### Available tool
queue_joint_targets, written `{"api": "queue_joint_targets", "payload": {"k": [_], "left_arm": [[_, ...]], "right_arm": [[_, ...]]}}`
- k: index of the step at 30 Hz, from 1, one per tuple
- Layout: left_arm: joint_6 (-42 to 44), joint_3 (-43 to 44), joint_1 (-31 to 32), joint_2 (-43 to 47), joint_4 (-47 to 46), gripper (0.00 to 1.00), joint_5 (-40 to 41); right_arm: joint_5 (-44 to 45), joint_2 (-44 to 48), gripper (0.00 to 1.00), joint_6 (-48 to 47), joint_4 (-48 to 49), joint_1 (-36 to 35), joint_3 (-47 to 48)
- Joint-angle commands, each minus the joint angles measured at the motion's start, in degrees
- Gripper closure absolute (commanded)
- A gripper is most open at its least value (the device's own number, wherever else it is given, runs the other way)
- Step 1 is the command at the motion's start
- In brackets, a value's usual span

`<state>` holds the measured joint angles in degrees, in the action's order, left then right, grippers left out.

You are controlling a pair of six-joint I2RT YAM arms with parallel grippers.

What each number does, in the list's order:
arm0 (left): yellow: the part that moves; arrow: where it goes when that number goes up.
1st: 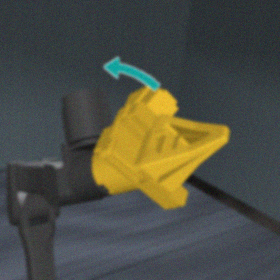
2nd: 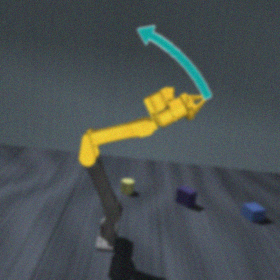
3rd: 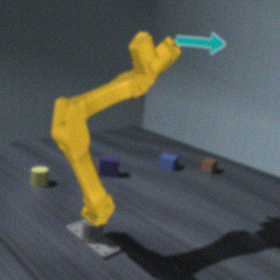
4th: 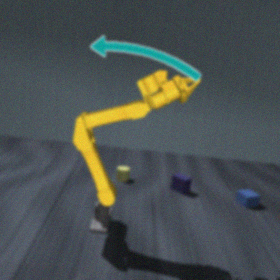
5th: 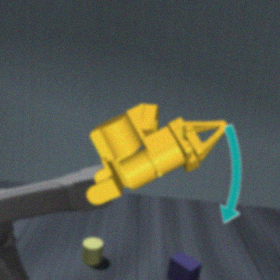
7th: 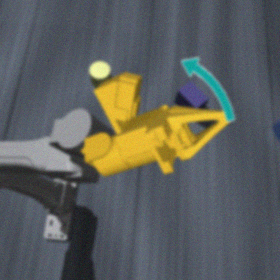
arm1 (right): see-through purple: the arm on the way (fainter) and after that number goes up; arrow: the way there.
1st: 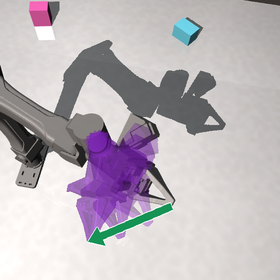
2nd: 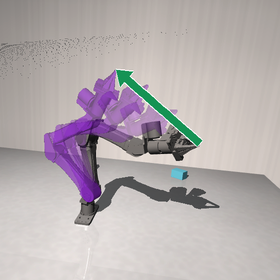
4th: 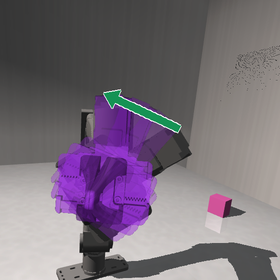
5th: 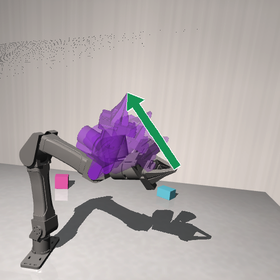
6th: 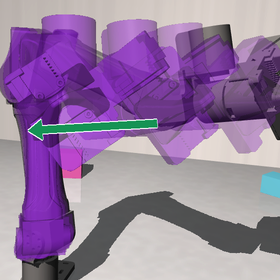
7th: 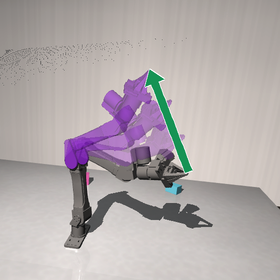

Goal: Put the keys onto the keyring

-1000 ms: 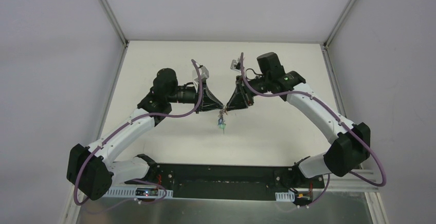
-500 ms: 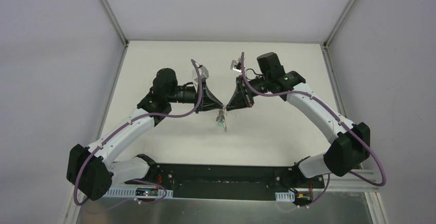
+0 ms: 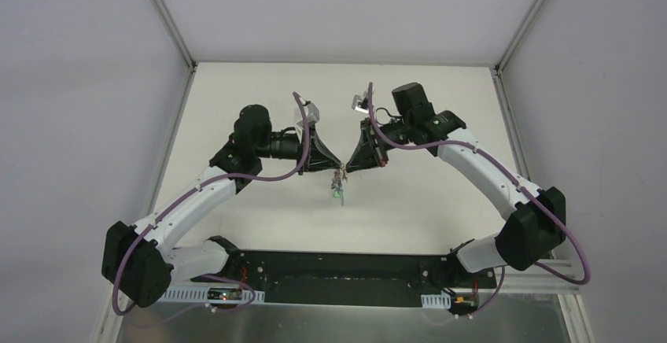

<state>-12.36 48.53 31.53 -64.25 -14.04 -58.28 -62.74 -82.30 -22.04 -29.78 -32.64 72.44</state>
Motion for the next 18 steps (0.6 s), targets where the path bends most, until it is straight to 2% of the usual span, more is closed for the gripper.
{"api": "queue_joint_targets", "payload": {"k": [1,18], "left_arm": [[1.7,2.1,0.5,3.0,-2.8,1.00,-4.0],[4.7,3.6,0.6,3.8,1.2,1.00,-6.7]], "right_arm": [[-1.1,0.9,1.00,-1.1,1.3,-0.8,-0.3],[0.2,-1.6,1.00,-1.9,0.4,-3.8,0.5]]}}
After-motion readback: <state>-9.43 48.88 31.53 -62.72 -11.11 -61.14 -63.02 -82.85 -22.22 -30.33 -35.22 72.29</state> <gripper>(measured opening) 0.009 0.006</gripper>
